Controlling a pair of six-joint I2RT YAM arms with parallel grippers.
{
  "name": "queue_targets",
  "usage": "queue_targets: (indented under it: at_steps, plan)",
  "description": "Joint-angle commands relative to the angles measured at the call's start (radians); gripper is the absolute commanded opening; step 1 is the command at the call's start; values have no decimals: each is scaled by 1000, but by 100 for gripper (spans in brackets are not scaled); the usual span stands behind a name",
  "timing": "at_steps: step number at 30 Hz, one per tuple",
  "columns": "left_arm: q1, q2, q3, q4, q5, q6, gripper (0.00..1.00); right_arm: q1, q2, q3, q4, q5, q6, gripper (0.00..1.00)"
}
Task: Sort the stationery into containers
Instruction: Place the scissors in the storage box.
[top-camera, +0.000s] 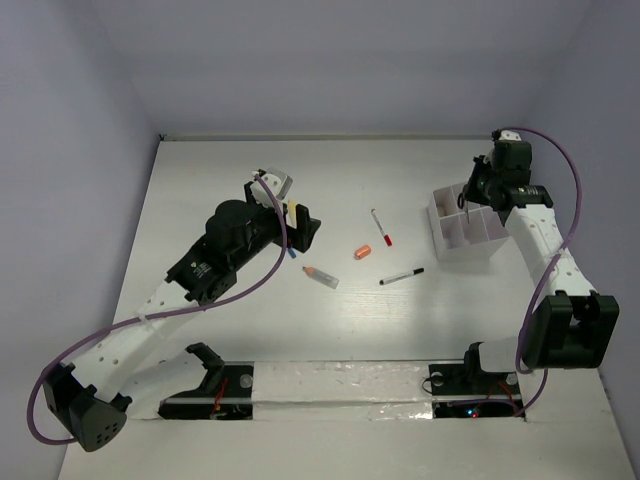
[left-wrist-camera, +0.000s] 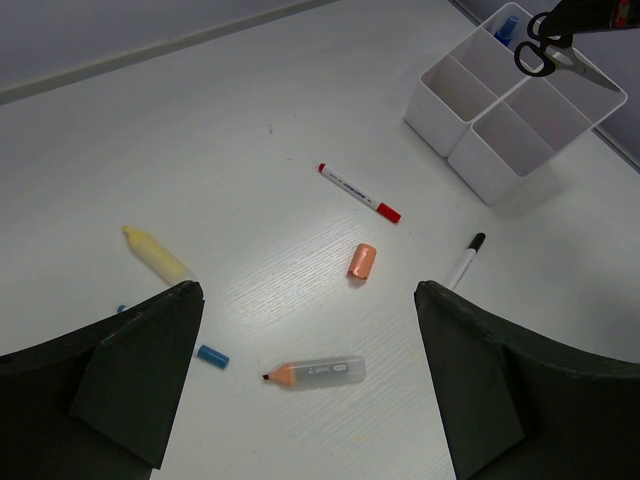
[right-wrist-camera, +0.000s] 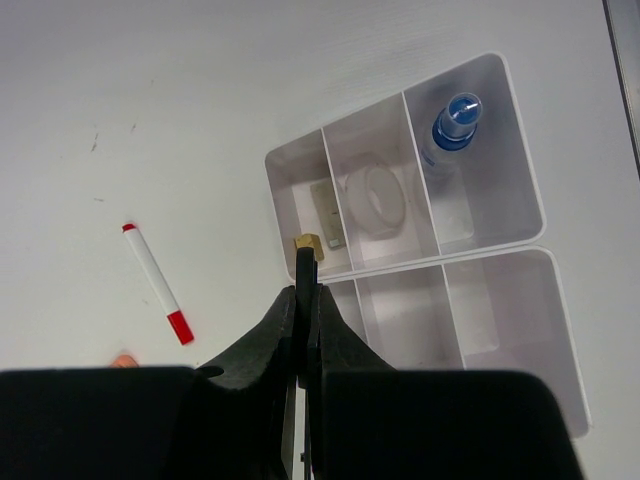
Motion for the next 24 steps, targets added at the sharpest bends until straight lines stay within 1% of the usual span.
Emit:
queue_targets:
  at_steps: [1,16,24]
  plan:
    - [-2,-14,-4,48,-3,-3,85,-8,-5,40,18,-23,-5,0]
    - [-2,-9,-3,48,2,-3,85,-8,-45,14,58,20,-1,0]
    - [-2,-12,-3,48,3,-3,86,-8,-61,5,58,79,-4,0]
